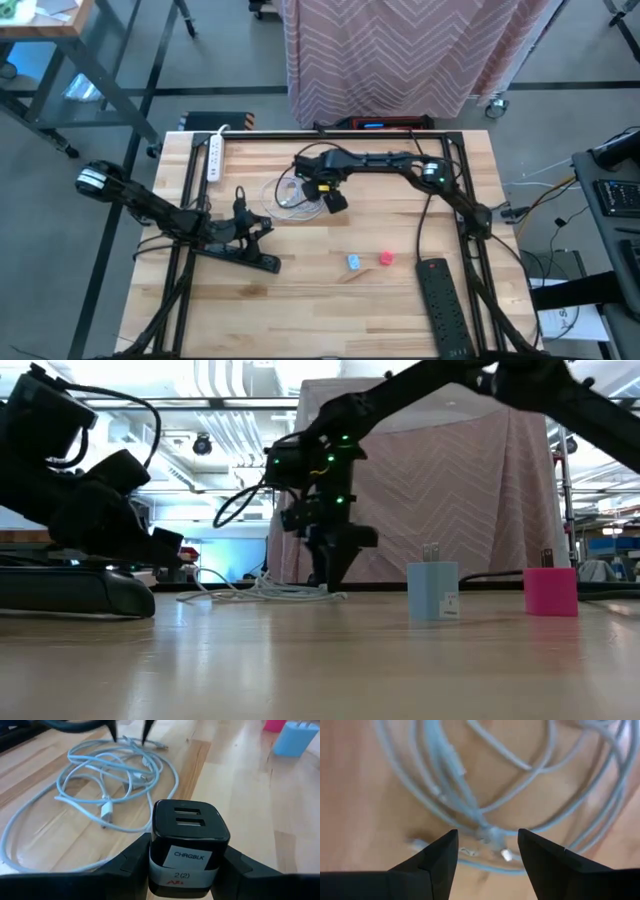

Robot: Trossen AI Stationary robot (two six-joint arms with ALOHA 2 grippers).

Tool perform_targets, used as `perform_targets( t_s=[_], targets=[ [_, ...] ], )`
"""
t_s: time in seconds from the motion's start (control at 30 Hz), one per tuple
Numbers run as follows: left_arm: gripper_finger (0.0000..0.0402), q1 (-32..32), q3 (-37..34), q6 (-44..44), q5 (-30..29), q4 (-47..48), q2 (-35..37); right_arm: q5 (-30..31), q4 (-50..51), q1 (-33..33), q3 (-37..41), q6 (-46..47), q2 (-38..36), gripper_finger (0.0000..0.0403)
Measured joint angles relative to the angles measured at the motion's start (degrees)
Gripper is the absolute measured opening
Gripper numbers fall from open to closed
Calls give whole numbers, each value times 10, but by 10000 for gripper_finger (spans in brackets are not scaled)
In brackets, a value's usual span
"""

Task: Plug in charger cables
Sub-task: Insert the white charger cable into the black charger adapter

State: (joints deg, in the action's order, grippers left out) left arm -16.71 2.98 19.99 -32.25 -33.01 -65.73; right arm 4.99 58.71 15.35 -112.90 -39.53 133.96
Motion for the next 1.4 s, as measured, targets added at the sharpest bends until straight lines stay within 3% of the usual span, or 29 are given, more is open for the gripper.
perform_targets(
  t_s=[0.17,0.37,0.67,0.87,1.0,1.23,1.4],
  targets=[
    [135,0,0,2,-2,-11,-20,8,40,1,-74,-28,42,197],
    [138,0,0,17,-2,-12,-39,21,62,1,-91,-38,54,170],
    [135,0,0,13,-3,-63,-65,40,68,2,-89,-36,58,73],
    [135,0,0,12,6,-90,-63,22,71,-2,-89,-1,58,16],
    [136,0,0,-12,77,-134,-39,-50,78,-15,-87,42,30,8],
    [134,-1,0,-31,319,-255,9,-115,65,-46,-85,103,-91,4],
    [135,-16,0,-42,397,-360,17,-254,-90,-77,-39,177,-199,3]
  ],
)
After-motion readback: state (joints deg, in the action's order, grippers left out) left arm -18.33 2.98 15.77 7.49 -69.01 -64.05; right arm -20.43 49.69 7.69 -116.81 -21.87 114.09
